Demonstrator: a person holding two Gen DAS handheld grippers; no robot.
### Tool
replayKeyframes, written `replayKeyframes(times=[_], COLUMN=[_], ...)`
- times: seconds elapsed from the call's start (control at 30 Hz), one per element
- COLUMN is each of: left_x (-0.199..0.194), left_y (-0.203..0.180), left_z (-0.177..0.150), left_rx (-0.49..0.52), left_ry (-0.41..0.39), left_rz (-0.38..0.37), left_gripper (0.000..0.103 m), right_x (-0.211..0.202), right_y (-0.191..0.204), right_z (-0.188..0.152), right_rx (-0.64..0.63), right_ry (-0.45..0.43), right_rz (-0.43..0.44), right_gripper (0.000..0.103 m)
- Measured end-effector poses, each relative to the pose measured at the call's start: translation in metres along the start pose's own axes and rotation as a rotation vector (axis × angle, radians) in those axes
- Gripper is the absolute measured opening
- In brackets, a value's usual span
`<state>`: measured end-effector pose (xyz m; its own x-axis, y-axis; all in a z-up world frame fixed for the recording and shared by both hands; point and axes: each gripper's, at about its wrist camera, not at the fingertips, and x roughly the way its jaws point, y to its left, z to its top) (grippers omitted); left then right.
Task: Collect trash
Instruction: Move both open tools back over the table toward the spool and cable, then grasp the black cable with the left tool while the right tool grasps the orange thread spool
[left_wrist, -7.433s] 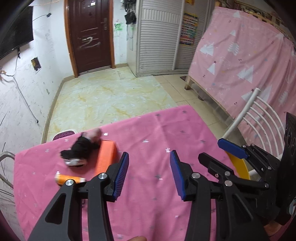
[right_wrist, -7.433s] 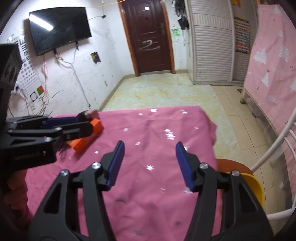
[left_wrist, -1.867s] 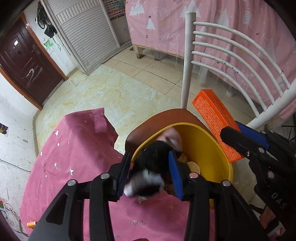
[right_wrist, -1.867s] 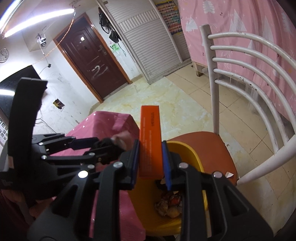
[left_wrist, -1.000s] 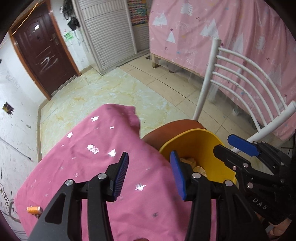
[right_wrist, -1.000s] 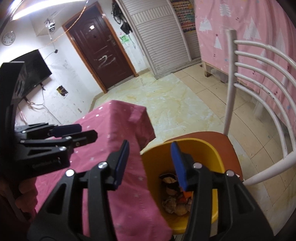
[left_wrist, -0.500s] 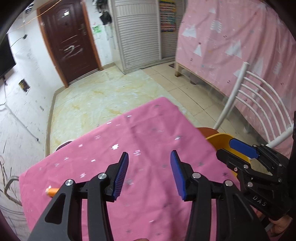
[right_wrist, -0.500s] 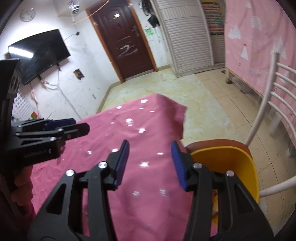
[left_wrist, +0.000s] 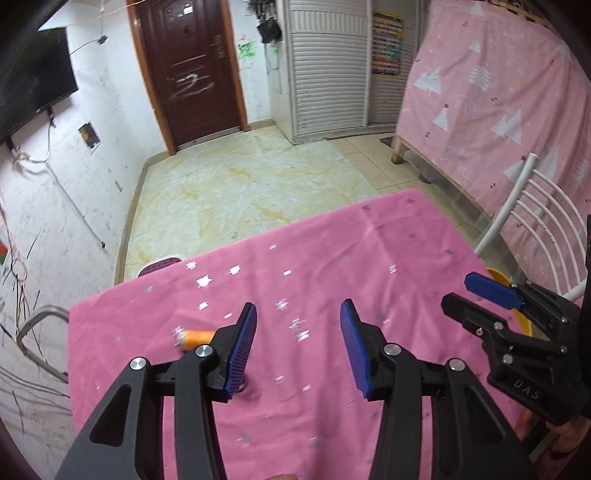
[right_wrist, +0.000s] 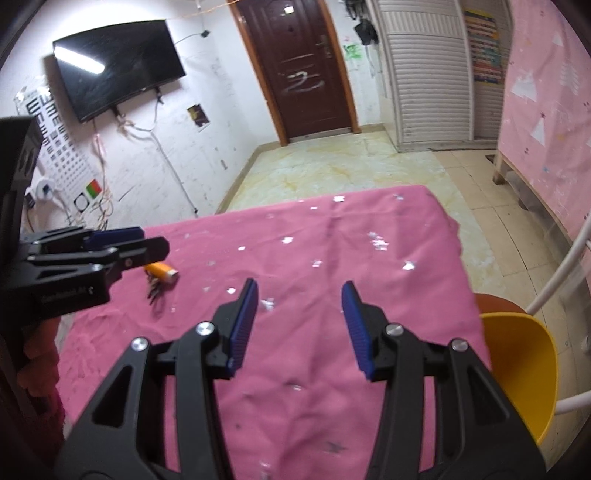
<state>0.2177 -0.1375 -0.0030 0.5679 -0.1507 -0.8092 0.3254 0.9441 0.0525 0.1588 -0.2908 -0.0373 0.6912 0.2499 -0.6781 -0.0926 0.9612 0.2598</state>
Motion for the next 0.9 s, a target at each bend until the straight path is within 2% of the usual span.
replayKeyframes(times=[0.17,0.4,0.9], left_x=[0.001,0.012,0.055], left_y=[0.034,0.063,0.071], left_z=[-0.016,-0.038,-0.054], left_rx=[-0.042,-0.087,-0.094], left_ry=[0.011,0.043,0.125], left_rz=[0.013,0.012,-0.017], left_gripper=[0.039,0.041,0.041], right_x=[0.011,0.025,0.042], right_y=[0.024,0.051,0.071], right_z=[0.003,0.006,0.007], right_rx=[-0.037,-0.071,-0.099], right_ry=[0.014,0.033,0.065], right_rz=[0.013,0.026,0.022], right_gripper=[0.045,0.045,0.045])
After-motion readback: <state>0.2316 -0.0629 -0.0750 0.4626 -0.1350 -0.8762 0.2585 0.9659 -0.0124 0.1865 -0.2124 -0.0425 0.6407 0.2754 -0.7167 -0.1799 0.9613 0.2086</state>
